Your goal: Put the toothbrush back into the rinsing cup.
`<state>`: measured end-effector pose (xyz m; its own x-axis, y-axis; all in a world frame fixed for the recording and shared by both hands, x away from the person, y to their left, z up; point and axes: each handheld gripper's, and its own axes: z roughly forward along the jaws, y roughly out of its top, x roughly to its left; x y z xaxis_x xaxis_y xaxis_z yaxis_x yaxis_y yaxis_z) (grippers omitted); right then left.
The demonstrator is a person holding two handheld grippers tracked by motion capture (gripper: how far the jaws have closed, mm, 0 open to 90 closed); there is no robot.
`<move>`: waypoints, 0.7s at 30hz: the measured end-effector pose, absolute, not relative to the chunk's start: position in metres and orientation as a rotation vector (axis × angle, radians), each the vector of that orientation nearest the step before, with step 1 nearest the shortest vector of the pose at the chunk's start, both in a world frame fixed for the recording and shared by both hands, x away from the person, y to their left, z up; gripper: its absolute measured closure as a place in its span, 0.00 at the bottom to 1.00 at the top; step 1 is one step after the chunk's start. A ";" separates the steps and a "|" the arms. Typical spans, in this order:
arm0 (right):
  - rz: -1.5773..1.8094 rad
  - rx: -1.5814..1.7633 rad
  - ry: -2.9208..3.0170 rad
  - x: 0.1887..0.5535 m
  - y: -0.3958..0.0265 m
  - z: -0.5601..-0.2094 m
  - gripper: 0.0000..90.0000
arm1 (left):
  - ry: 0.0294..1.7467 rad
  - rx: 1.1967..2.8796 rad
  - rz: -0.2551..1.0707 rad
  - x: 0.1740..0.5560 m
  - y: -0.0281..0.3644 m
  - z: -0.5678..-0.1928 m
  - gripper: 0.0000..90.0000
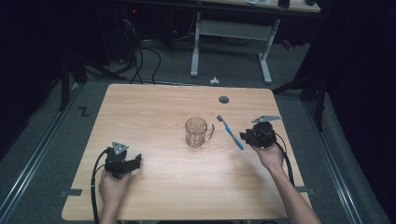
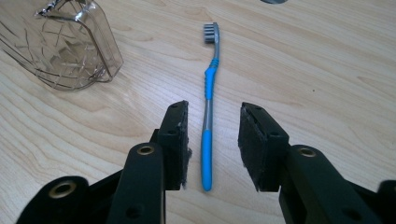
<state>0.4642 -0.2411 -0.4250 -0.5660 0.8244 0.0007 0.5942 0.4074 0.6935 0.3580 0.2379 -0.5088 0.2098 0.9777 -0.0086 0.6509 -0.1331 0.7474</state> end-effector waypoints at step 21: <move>0.876 1.188 2.394 0.488 -0.218 -0.408 0.71 | 1.509 1.862 0.668 0.358 0.238 -0.509 0.32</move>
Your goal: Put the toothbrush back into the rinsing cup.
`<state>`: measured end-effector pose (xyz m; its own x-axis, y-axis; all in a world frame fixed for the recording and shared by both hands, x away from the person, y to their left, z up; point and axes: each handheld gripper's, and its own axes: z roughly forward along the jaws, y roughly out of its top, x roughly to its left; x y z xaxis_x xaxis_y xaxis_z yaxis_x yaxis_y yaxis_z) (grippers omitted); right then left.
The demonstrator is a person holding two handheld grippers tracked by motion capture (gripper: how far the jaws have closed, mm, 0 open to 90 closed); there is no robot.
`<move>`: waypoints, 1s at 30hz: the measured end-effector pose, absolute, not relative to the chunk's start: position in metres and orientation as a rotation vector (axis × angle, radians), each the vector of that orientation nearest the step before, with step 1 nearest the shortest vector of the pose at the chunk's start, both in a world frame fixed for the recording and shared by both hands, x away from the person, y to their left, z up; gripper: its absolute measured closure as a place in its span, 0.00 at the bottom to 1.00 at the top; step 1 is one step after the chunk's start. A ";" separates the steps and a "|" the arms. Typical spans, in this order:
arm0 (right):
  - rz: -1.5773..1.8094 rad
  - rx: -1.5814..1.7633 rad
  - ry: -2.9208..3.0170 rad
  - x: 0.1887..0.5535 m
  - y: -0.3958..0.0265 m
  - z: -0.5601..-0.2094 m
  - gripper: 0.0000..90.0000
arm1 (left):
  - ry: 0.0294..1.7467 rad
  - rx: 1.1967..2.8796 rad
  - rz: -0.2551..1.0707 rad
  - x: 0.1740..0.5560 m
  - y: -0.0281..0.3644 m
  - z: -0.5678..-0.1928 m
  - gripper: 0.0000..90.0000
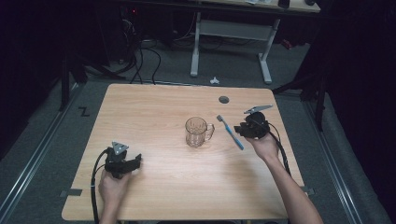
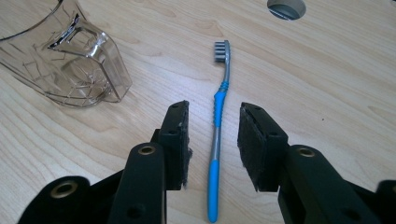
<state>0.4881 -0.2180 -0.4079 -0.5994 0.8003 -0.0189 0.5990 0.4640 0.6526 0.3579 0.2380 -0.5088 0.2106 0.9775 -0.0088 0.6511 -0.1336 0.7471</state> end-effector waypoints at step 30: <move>0.695 1.242 2.532 0.533 -0.187 -0.409 0.70 | 1.501 1.864 0.667 0.358 0.237 -0.509 0.32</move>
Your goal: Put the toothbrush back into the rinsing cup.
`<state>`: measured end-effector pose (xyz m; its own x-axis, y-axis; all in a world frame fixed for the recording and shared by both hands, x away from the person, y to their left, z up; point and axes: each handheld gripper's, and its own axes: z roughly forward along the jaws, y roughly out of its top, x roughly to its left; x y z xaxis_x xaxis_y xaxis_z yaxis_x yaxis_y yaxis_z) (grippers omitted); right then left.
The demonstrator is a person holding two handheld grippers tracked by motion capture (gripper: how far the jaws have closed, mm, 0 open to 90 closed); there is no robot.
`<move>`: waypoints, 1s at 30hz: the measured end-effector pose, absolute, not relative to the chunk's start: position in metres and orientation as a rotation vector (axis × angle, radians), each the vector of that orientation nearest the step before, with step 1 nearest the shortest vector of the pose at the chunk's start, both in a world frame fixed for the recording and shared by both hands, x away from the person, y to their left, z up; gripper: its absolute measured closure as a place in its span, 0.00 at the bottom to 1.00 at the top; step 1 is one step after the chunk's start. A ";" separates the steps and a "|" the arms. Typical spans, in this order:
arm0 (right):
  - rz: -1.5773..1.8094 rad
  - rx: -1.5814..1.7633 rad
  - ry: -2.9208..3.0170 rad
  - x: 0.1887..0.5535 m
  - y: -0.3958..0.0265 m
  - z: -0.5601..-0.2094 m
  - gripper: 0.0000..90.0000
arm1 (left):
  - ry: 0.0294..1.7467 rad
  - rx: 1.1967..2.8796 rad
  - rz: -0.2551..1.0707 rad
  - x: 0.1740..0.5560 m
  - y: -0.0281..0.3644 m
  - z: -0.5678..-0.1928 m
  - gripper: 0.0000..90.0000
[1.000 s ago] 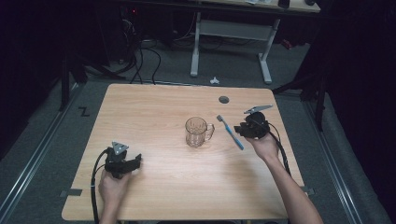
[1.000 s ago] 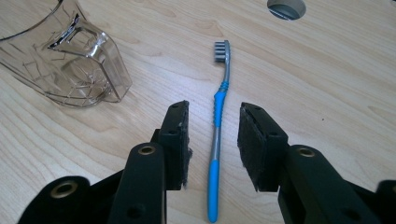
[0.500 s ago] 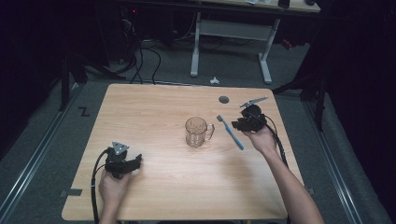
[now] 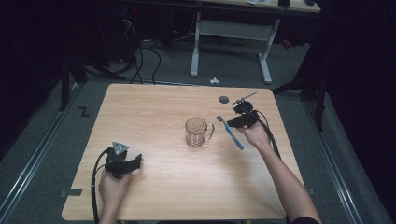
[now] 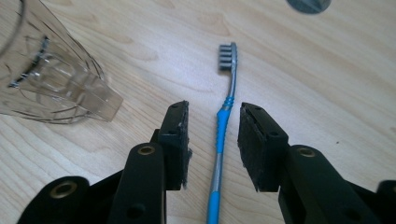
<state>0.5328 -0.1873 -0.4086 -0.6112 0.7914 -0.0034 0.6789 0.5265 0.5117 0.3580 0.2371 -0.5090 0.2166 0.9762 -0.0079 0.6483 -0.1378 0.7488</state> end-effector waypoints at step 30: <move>0.452 1.412 2.618 0.570 -0.165 -0.449 0.73 | 1.499 1.864 0.665 0.358 0.237 -0.509 0.32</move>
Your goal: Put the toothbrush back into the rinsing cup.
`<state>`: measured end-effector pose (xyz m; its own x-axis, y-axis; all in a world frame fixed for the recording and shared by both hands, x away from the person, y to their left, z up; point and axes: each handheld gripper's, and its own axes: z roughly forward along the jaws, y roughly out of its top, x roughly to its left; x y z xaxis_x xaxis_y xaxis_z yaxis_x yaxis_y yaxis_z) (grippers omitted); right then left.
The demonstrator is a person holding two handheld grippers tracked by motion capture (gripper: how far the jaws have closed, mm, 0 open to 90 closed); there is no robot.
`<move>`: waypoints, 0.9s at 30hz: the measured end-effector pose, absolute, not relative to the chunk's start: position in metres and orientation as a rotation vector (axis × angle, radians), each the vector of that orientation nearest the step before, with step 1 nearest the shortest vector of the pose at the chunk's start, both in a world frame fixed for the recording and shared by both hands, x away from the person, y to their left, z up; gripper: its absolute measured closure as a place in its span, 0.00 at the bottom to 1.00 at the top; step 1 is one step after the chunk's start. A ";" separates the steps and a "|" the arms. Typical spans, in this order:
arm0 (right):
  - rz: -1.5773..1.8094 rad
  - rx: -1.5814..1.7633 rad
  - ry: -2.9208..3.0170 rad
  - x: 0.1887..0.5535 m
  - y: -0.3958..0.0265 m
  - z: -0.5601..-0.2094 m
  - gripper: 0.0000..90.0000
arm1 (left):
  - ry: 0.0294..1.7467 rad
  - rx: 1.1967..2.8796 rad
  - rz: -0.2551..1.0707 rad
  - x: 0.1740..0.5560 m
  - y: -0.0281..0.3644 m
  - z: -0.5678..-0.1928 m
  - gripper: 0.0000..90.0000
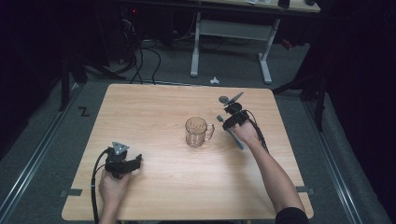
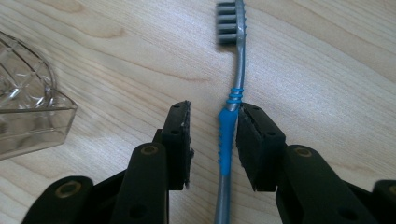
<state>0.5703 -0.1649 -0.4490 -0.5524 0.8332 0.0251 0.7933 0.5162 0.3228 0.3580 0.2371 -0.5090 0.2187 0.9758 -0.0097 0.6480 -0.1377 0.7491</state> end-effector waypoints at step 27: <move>0.331 1.413 2.632 0.576 -0.157 -0.462 0.88 | 1.499 1.864 0.664 0.358 0.237 -0.509 0.32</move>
